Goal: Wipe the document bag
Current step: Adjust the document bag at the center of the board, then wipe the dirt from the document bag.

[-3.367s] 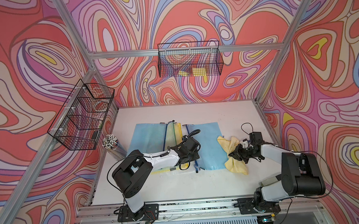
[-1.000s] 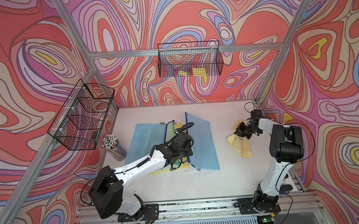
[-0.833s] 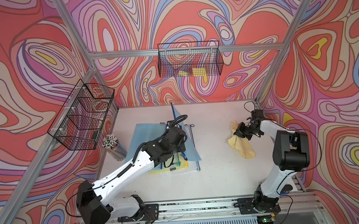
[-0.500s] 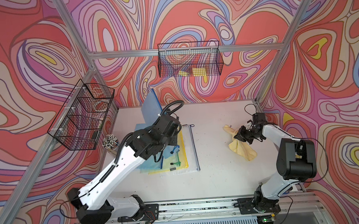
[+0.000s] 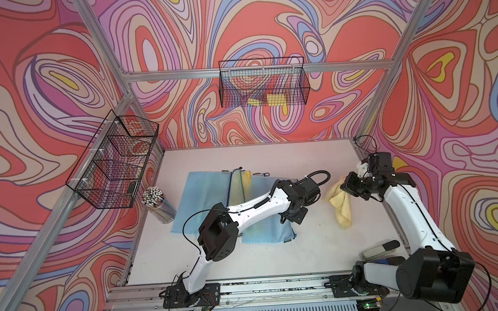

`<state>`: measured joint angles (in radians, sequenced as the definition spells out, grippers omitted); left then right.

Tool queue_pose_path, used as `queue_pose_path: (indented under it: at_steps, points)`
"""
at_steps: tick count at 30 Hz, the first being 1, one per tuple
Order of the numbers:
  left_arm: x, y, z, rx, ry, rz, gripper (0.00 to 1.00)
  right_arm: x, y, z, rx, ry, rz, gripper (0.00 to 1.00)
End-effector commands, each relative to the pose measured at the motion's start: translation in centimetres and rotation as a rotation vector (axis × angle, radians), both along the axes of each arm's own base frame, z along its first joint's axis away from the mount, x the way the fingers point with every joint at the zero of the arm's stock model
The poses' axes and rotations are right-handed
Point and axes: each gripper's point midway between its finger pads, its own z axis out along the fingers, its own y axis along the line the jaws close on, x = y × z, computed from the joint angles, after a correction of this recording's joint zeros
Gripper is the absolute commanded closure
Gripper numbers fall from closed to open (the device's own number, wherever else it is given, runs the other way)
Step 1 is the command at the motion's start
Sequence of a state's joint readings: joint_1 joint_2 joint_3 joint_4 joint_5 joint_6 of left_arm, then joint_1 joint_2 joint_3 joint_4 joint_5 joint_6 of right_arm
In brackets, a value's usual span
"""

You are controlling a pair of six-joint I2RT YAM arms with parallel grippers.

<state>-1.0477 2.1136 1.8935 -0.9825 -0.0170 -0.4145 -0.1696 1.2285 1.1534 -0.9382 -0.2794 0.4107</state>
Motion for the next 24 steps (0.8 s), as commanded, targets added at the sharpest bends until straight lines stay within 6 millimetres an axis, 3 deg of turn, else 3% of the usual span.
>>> queue_pose_path:
  at_steps: [1, 5, 10, 14, 16, 18, 21, 24]
  points:
    - [-0.4, -3.9, 0.9, -0.17, 0.061, -0.03, 1.0, -2.7, -1.4, 1.2, -0.102, 0.039, -0.022, 1.0]
    - [-1.0, -6.9, 0.7, -0.283, 0.123, -0.047, 0.96, -3.9, -1.4, 2.4, -0.12, 0.031, -0.022, 1.0]
    - [-1.0, -7.8, 0.1, -0.292, 0.149, -0.049, 0.68, -4.5, -0.9, 4.1, -0.105, 0.0, -0.016, 1.0]
    - [-0.8, -6.9, 2.2, -0.363, 0.086, -0.033, 0.49, -3.9, 0.7, 5.9, -0.026, -0.06, 0.031, 1.0]
    - [-0.5, -5.5, 3.8, -0.414, 0.037, 0.003, 0.39, -3.5, 1.2, 6.4, 0.002, -0.076, 0.042, 1.0]
    - [0.1, -3.3, 4.9, -0.439, -0.005, 0.064, 0.38, -3.1, 1.8, 6.7, 0.035, -0.084, 0.064, 1.0]
    - [0.9, 1.5, 4.7, -0.425, -0.039, 0.185, 0.38, -2.2, 3.7, 7.1, 0.087, -0.106, 0.116, 1.0]
    - [0.8, 6.3, 3.0, -0.422, -0.022, 0.293, 0.38, -1.2, 7.1, 6.8, 0.099, -0.11, 0.209, 1.0]
